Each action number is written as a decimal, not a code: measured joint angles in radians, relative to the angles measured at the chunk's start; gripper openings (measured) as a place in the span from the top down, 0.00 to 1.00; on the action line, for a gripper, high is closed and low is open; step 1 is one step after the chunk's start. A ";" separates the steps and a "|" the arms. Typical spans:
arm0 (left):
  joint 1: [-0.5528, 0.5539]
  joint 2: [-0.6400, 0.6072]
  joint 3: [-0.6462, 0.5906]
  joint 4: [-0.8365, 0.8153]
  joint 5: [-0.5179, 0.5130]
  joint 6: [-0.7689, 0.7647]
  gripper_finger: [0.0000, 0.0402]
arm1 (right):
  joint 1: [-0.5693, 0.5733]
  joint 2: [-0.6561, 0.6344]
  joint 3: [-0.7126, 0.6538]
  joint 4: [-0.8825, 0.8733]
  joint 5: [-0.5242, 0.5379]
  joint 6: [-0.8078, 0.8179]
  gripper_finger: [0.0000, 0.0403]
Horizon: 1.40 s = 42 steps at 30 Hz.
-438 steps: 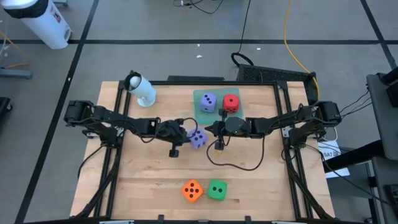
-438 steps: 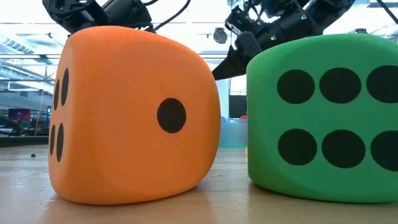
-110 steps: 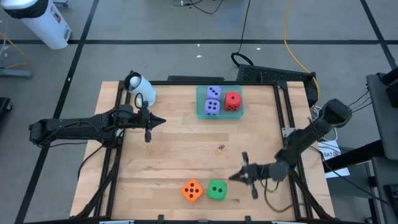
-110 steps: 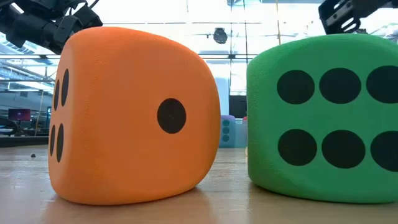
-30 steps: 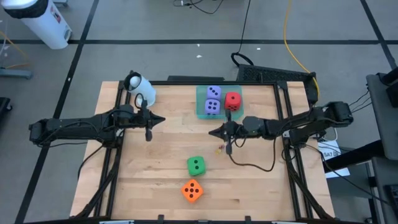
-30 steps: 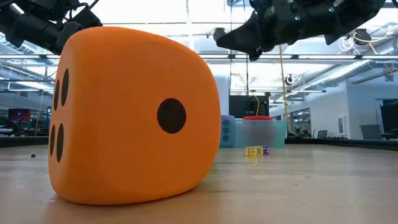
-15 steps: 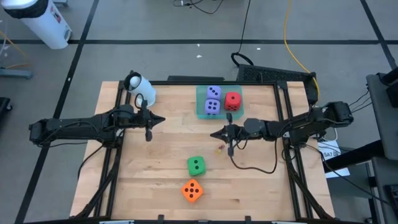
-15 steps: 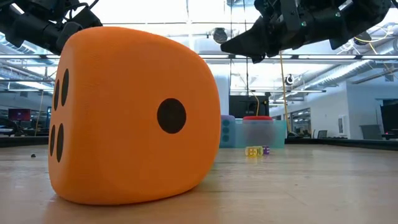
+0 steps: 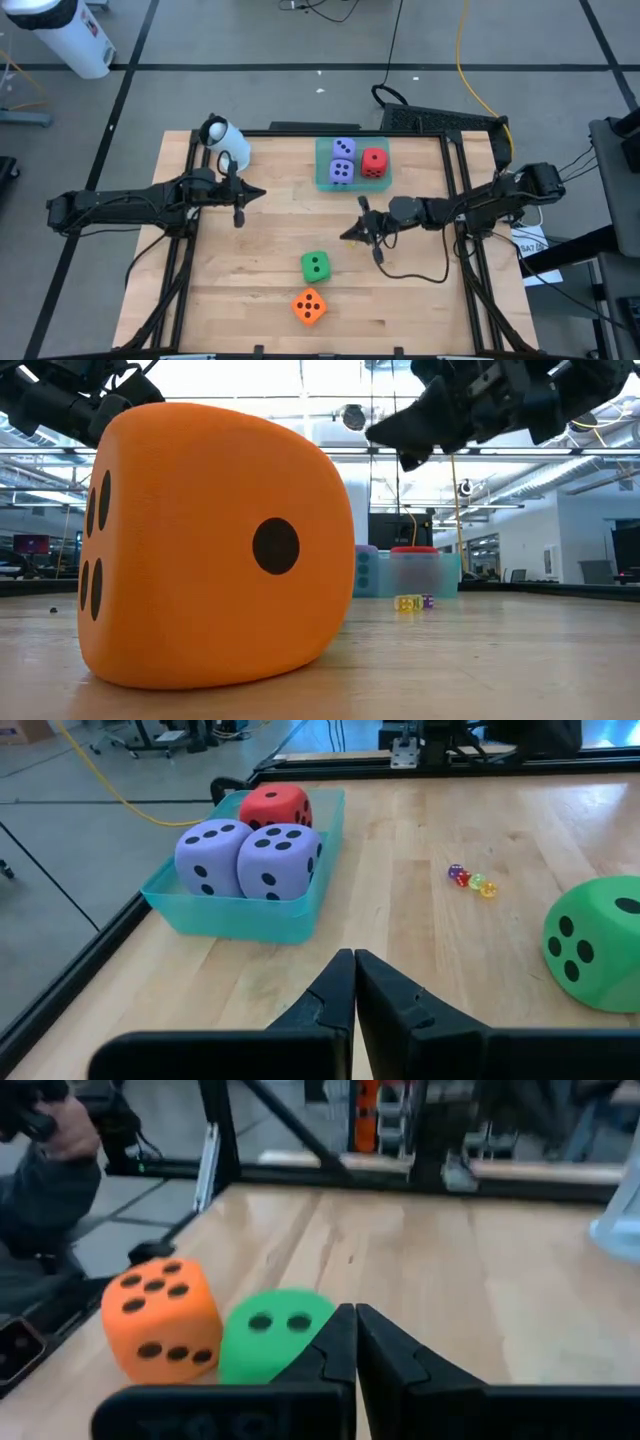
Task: Pick & Place Dice
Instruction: Put the large green die into the bin
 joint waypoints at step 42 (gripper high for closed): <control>0.000 0.000 0.000 -0.001 -0.003 -0.011 0.94 | 0.043 0.532 0.301 0.028 0.127 0.173 1.00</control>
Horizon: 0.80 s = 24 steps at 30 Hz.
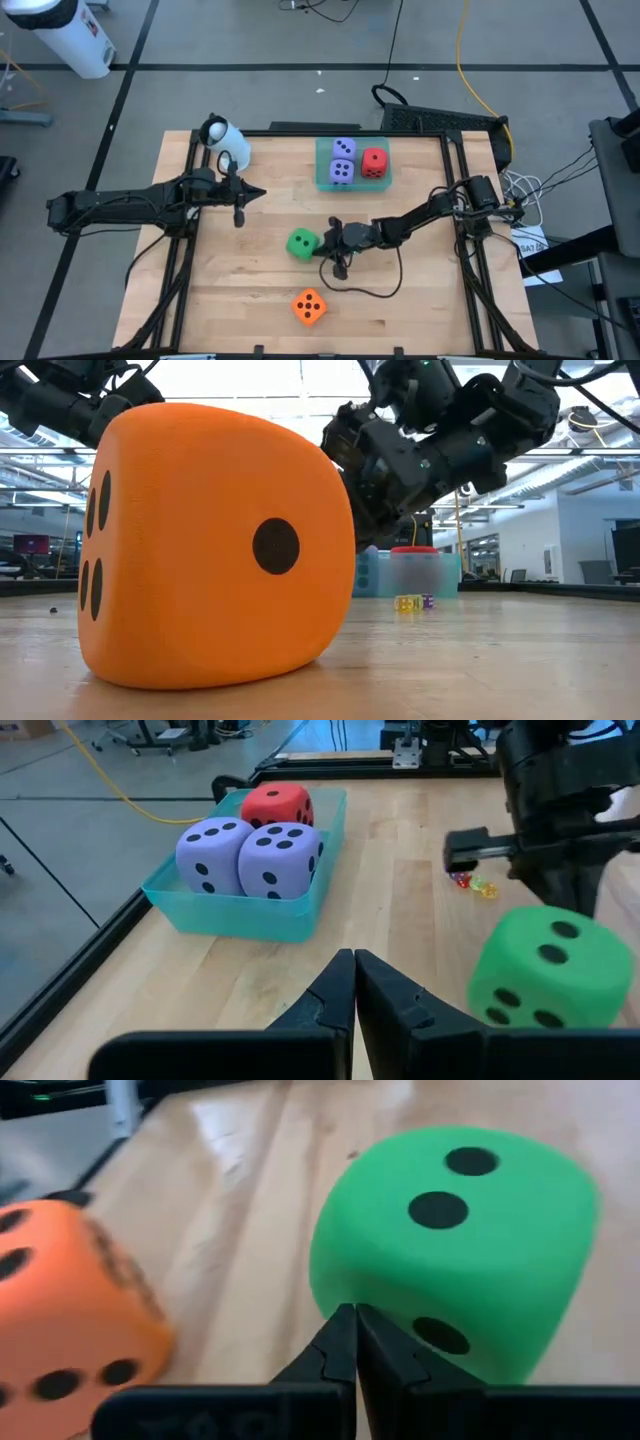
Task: Pick & Place Dice
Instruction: Put the large green die into the bin
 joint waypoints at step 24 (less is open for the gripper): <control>0.032 0.000 0.015 0.296 -0.010 0.041 0.96 | -0.039 -0.305 0.000 -0.085 0.069 -0.277 1.00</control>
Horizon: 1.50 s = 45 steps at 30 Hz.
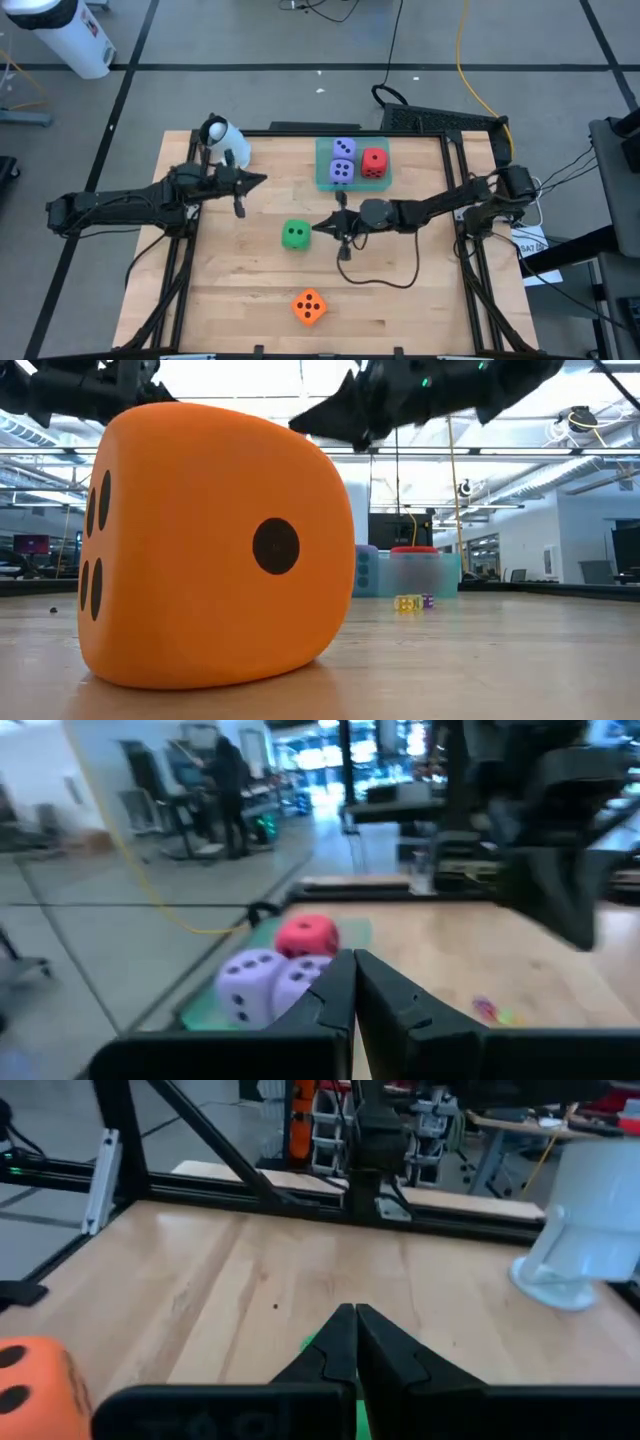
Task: Pick & Place Dice
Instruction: Put the large green die into the bin
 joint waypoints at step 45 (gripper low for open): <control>-0.136 0.000 0.003 -0.396 0.039 -0.086 0.94 | 0.008 -0.068 0.000 -0.286 0.261 0.023 0.60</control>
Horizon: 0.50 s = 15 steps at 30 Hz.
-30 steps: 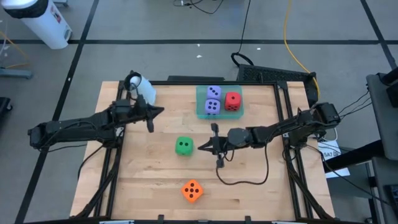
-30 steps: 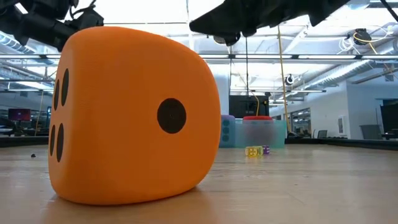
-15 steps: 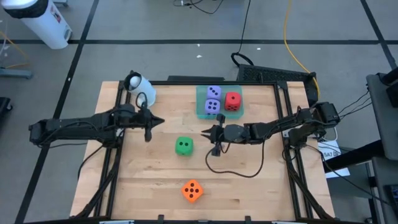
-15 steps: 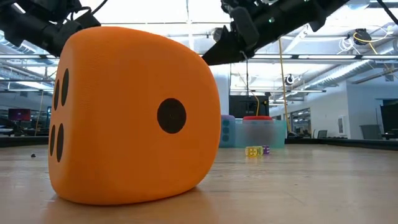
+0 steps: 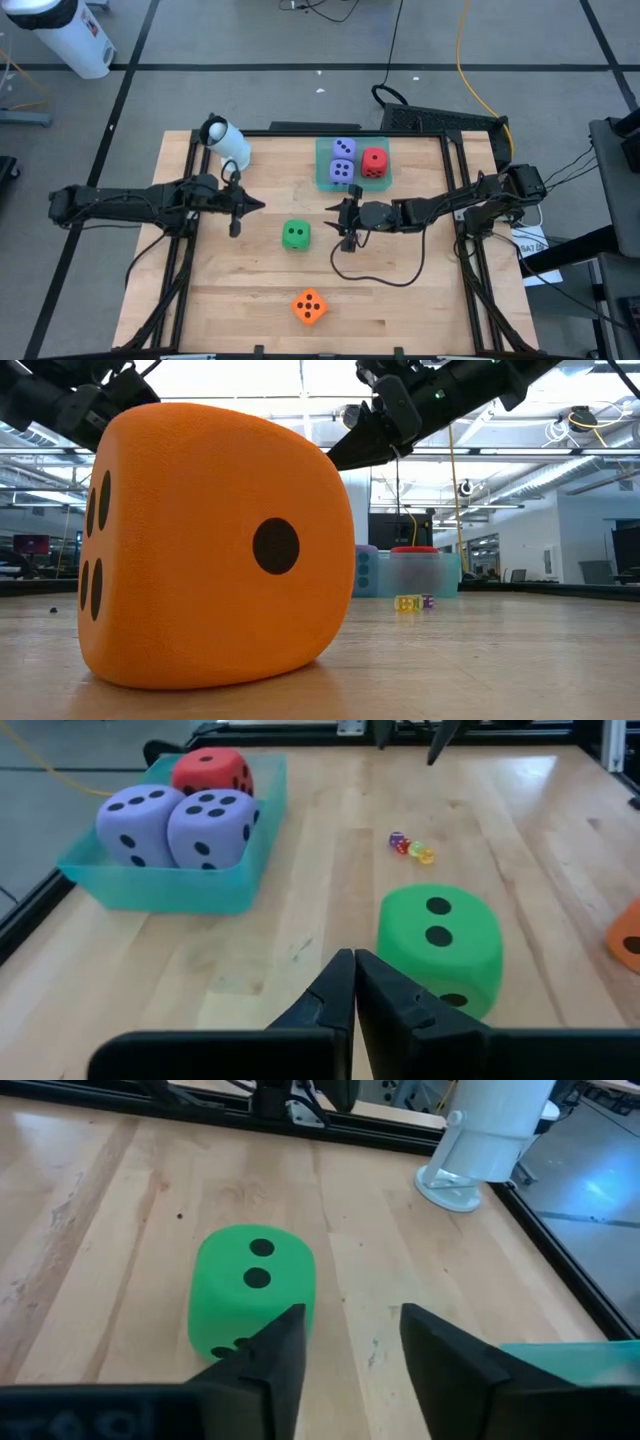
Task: Pick & Place Dice
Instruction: Put the large green die into the bin
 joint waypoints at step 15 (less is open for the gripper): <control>-0.011 0.000 0.000 -0.003 -0.002 0.024 0.95 | 0.006 0.064 0.289 -0.269 -0.044 0.000 0.30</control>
